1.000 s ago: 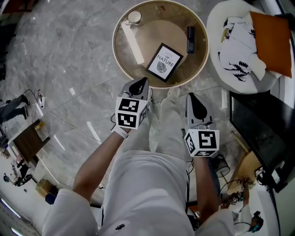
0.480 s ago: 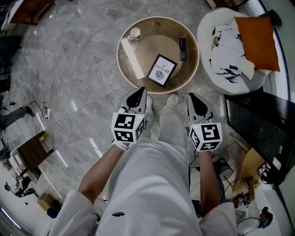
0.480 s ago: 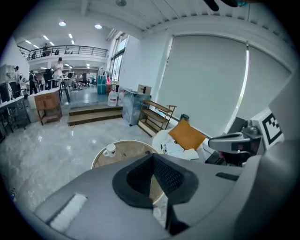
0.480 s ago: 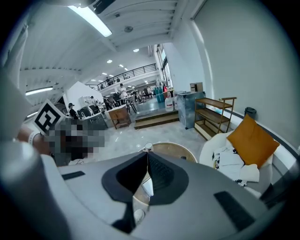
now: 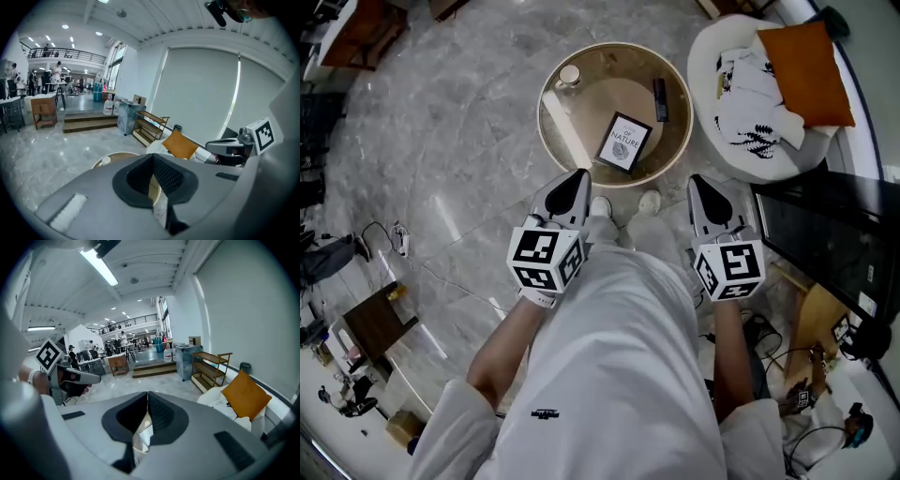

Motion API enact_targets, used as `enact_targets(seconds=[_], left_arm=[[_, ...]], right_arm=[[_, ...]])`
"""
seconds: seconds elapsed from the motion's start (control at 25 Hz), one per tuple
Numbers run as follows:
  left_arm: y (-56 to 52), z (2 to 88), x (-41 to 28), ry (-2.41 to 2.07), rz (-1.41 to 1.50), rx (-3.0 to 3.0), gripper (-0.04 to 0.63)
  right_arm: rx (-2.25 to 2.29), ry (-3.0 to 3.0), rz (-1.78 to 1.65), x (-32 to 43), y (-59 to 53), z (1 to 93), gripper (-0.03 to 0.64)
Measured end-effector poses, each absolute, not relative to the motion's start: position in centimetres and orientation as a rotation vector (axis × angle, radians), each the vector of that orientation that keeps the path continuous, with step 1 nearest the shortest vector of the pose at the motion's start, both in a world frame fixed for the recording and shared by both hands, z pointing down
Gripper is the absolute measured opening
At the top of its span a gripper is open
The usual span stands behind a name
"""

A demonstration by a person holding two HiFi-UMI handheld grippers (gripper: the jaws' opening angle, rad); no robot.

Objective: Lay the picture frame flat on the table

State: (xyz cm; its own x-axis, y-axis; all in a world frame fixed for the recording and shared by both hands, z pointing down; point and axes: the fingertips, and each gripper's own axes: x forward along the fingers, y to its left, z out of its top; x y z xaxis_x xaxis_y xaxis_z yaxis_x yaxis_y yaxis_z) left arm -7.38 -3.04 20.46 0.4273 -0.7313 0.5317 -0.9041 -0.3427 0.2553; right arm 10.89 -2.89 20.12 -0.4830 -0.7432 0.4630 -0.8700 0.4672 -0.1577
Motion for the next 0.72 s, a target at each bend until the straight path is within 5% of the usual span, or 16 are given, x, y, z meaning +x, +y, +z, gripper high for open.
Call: enact_targets(seconds=[0.72], left_arm=[[-2.8,16.9,-4.5,-1.272,0.474,2.336,0.003]], right_arm=[[1.430,-2.441,0.460,11.8,-2.5,16.0,0.005]])
